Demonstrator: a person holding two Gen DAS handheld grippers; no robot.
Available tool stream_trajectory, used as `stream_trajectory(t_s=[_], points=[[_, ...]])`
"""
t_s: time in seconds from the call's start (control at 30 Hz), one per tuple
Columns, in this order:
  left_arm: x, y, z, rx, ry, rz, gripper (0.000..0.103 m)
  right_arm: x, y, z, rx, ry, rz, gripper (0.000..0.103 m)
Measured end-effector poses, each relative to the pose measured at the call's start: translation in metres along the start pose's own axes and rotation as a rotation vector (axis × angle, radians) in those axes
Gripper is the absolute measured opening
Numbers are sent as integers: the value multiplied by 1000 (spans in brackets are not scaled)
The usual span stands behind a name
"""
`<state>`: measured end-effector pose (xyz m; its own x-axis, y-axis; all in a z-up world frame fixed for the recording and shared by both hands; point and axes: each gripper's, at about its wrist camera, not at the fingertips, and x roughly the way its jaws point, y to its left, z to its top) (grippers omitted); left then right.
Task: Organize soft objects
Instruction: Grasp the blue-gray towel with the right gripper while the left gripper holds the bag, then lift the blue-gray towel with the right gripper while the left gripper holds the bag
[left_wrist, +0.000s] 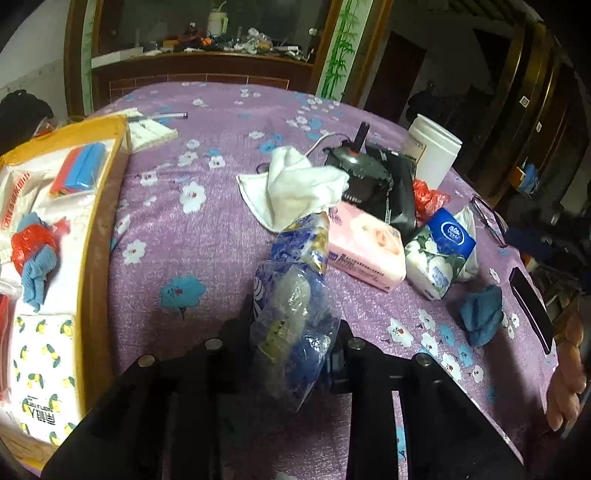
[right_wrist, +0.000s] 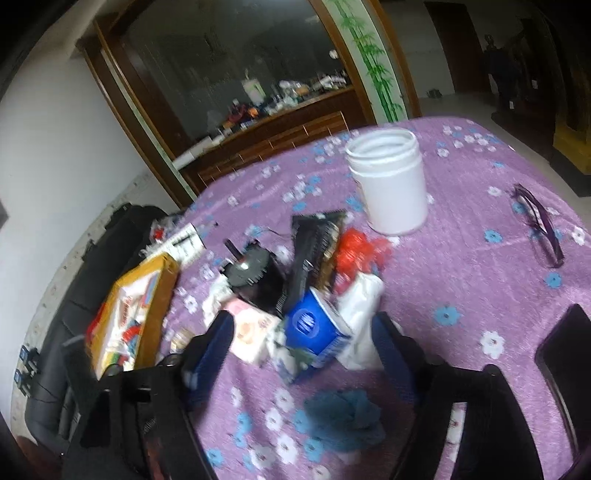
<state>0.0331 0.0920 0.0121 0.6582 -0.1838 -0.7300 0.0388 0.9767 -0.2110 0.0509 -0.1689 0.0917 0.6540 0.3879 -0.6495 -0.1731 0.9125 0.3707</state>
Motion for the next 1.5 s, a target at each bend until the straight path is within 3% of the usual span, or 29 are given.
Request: stream_trajectory(t_s=[0.23, 0.4, 0.47, 0.5, 0.53, 0.93, 1.2, 1.5], points=[[-6, 3, 1, -31, -36, -26, 26, 7, -12, -26, -85, 156, -77, 72], [-11, -1, 0, -10, -65, -34, 26, 24, 2, -41, -193, 198, -141, 67], [-15, -3, 1, 3, -87, -31, 26, 33, 7, -49, -245, 231, -166, 61], [-17, -4, 1, 12, -98, -37, 26, 38, 8, -54, -259, 255, -174, 48], [-18, -5, 1, 18, -102, -38, 26, 40, 8, -57, -270, 263, -191, 44], [-21, -9, 2, 36, -127, -39, 26, 19, 20, -57, -288, 162, -108, 40], [-22, -10, 2, 38, -139, -36, 26, 32, 22, -60, -313, 184, -164, 41], [-23, -11, 2, 43, -147, -33, 26, 34, 18, -62, -302, 182, -157, 42]])
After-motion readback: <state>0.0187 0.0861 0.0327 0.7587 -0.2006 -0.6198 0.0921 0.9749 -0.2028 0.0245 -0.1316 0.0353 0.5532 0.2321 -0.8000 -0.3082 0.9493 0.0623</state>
